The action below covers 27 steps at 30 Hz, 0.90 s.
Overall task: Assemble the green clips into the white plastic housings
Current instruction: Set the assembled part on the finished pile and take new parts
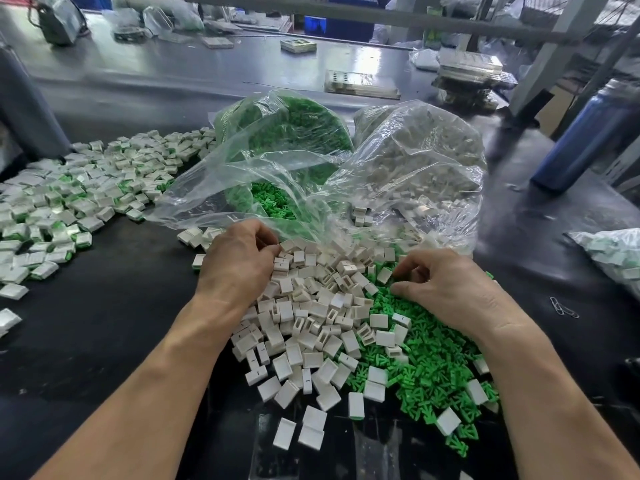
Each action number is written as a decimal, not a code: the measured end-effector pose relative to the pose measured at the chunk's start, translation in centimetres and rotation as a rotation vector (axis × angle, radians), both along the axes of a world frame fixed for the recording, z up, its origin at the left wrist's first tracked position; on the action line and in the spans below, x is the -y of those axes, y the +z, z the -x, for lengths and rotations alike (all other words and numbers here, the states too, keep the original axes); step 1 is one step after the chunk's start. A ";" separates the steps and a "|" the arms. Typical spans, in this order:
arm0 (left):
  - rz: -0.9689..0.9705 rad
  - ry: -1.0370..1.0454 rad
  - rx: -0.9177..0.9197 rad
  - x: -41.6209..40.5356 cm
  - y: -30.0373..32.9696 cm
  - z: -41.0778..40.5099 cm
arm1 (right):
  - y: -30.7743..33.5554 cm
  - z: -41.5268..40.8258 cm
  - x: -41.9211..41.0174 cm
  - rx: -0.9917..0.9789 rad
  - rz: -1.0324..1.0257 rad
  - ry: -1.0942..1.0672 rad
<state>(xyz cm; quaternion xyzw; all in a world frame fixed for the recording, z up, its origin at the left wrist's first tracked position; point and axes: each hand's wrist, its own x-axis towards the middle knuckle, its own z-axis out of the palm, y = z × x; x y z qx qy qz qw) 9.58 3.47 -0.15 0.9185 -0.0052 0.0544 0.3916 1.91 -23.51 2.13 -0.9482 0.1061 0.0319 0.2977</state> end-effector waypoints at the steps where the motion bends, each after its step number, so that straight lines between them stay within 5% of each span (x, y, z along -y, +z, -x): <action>1: -0.008 0.003 0.011 0.0 0.1 0.1 | 0.0 0.0 -0.1 -0.011 0.002 0.011; 8: 0.015 -0.068 0.139 0.5 0.8 1.0 | 0.4 0.2 -1.0 -0.023 -0.002 0.049; 21: 0.598 -0.249 0.032 2.4 2.0 3.0 | 0.1 0.0 -1.4 0.116 0.017 0.037; 27: 0.704 -0.350 0.001 3.3 1.9 3.4 | -0.2 0.0 -1.8 0.295 -0.260 -0.033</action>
